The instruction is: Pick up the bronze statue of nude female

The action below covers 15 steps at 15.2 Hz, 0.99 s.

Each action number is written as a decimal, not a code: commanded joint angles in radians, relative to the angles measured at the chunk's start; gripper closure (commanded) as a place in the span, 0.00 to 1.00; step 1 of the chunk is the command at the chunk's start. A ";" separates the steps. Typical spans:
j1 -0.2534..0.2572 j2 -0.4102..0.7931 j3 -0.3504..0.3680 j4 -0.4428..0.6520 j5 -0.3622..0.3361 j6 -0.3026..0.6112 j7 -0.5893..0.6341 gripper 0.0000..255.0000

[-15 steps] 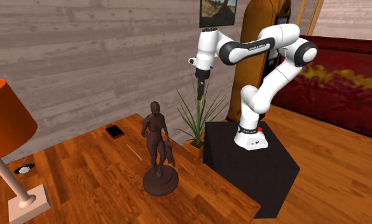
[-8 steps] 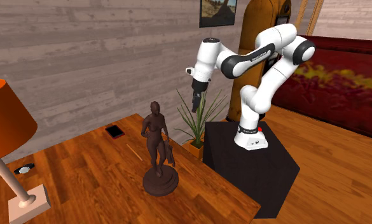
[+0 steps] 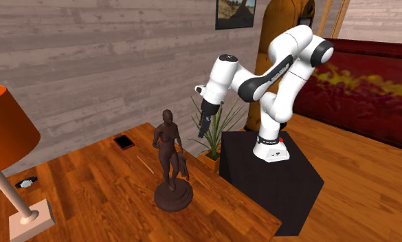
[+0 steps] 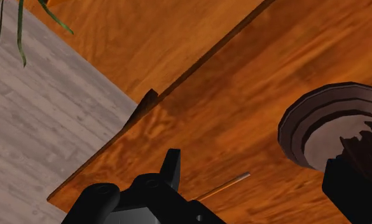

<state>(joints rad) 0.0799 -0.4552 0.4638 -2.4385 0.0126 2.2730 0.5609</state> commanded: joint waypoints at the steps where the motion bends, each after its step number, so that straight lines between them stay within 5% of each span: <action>1: -0.016 0.059 0.053 0.027 -0.032 0.057 0.063 0.00; 6: -0.081 0.220 0.194 0.124 -0.188 0.157 0.251 0.00; 11: -0.136 0.426 0.322 0.266 -0.478 0.184 0.514 0.00; 15: -0.125 0.495 0.326 0.281 -0.589 0.201 0.606 0.00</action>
<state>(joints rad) -0.0457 0.0307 0.7900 -2.1546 -0.5564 2.4673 1.1502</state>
